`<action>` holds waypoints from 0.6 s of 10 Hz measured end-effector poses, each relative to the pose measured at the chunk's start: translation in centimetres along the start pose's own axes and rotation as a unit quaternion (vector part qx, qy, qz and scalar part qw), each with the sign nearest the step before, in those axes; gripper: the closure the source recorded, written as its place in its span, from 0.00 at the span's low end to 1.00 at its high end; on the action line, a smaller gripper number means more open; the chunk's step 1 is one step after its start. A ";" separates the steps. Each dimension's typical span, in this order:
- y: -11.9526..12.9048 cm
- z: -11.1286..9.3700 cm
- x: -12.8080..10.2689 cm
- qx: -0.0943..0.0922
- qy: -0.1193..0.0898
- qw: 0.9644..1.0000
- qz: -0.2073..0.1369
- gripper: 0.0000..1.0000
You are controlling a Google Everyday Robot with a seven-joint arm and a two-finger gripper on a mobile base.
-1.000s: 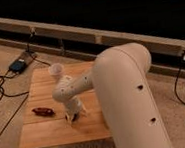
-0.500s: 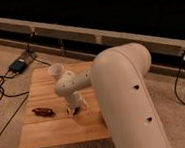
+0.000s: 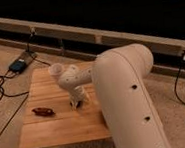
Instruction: Push the eraser across the table
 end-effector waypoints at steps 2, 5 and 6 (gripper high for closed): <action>-1.1 0.1 -1.6 0.001 -0.004 1.000 0.007 0.35; -2.0 0.5 -3.9 0.004 -0.010 1.000 0.006 0.35; -2.3 0.5 -4.9 0.004 -0.013 1.000 0.005 0.35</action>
